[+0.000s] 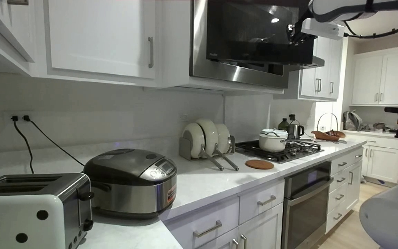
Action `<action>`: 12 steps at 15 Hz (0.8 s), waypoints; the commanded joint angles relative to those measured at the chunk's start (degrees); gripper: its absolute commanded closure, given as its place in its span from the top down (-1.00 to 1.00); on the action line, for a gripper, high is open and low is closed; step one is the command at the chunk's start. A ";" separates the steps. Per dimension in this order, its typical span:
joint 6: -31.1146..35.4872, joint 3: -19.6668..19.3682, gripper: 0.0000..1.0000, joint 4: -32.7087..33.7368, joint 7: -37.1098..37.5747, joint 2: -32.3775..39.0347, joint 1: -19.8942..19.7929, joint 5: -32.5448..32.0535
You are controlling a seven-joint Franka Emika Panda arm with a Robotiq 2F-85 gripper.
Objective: Close the door of the microwave
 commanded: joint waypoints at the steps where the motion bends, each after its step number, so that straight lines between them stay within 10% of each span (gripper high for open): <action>1: -0.54 -6.10 -1.00 2.75 -10.65 1.32 7.77 6.72; 12: -0.02 -12.98 -1.00 5.13 -28.33 4.12 18.31 14.99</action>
